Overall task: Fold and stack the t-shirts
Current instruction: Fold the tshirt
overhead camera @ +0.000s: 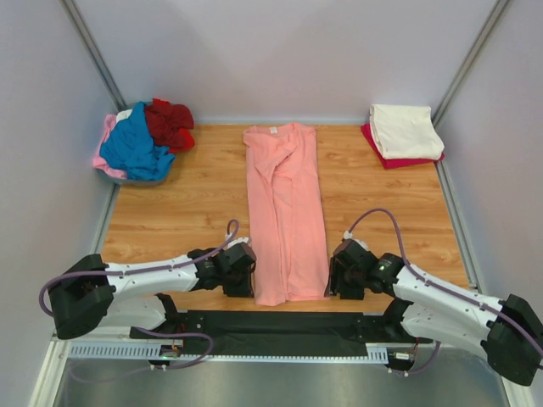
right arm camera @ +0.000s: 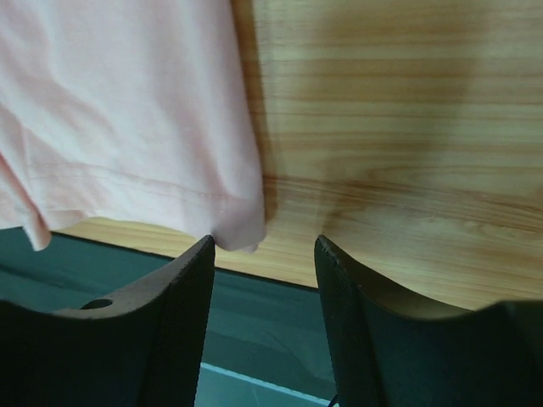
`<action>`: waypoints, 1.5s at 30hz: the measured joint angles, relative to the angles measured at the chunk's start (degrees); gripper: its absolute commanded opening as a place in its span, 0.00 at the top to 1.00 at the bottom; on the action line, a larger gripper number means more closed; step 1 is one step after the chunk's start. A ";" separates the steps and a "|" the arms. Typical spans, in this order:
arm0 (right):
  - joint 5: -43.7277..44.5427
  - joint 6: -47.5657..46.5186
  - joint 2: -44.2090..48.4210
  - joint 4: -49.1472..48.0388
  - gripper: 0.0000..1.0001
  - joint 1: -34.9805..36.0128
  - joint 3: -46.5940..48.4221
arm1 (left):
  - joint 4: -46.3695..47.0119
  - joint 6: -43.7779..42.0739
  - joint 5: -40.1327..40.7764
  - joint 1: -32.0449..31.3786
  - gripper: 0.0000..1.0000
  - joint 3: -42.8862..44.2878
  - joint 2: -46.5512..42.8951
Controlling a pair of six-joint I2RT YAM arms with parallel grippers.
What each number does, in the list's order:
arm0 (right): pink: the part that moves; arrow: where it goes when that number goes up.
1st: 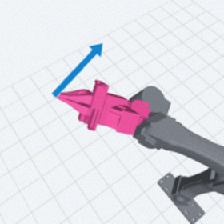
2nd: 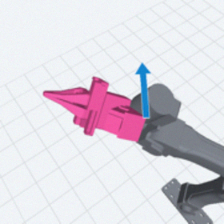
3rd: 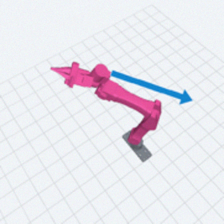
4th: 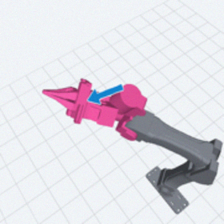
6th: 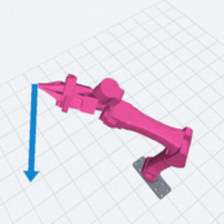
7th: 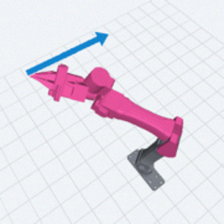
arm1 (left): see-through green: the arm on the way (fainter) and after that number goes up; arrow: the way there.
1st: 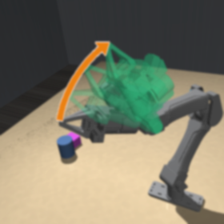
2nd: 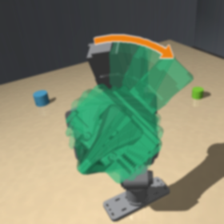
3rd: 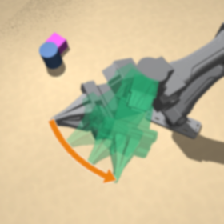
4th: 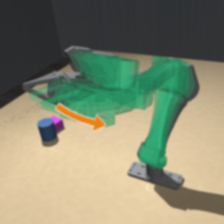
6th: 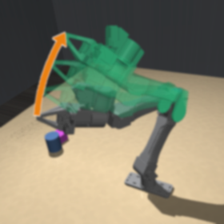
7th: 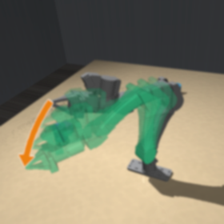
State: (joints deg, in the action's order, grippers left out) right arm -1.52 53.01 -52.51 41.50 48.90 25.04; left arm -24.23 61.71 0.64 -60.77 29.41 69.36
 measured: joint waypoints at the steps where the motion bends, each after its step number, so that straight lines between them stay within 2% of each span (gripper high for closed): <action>1: 0.39 0.28 -0.35 -0.04 0.48 0.09 -0.44 | -0.26 0.15 0.04 -0.02 0.77 -0.07 -0.20; 5: 2.12 0.81 -1.55 -1.01 0.50 0.09 -0.72 | -0.83 0.76 0.42 -0.31 0.72 -0.13 -0.48; 6: 2.34 0.83 -1.79 -1.38 0.51 0.09 -0.72 | -1.07 0.98 0.52 -0.48 0.67 -0.13 -0.61; 11: 3.08 1.20 -1.31 -1.95 0.52 0.09 -0.72 | -5.25 2.75 2.80 -3.02 0.54 -0.11 -3.17; 16: 4.79 2.23 5.11 -1.84 0.53 0.09 -0.79 | -11.85 5.11 7.17 -6.58 0.44 0.96 -7.48; 20: 6.05 3.04 7.98 -1.97 0.51 0.09 -1.11 | -12.28 5.38 9.70 -7.85 0.37 2.16 -9.18; 24: 6.19 3.26 5.92 -2.78 0.52 0.09 -2.21 | -9.77 4.92 10.78 -7.89 0.37 2.21 -7.63; 30: 5.51 3.85 2.95 -6.45 0.52 0.09 -4.13 | -7.19 3.76 10.84 -7.89 0.42 4.20 1.03; 34: 5.22 4.04 2.62 -8.28 0.53 0.11 -4.46 | -6.36 3.52 10.82 -7.89 0.44 4.42 1.79; 37: 4.96 4.17 2.60 -9.25 0.61 0.11 -4.90 | -5.90 3.50 10.82 -7.89 0.50 4.42 1.66; 40: 4.55 4.17 2.58 -10.03 0.69 0.11 -5.44 | -5.14 3.37 10.51 -7.89 0.60 4.42 1.73; 41: 4.37 4.22 2.54 -10.23 0.76 0.11 -5.57 | -4.72 3.23 10.34 -7.89 0.64 4.42 1.88; 43: 4.00 4.24 2.51 -10.78 0.83 0.11 -6.03 | -3.74 3.08 9.88 -7.89 0.66 4.42 2.56; 44: 3.85 4.35 2.62 -11.02 0.92 0.11 -6.29 | -3.28 3.02 9.62 -7.89 0.67 4.42 2.93; 45: 3.72 4.31 2.75 -11.17 0.95 0.11 -6.54 | -2.86 2.99 9.31 -7.89 0.67 4.39 3.23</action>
State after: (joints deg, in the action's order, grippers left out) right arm 2.20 57.32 -49.76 30.33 49.01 18.50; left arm -27.09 64.71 9.96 -68.66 33.80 72.60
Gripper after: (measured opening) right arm 0.130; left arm 0.337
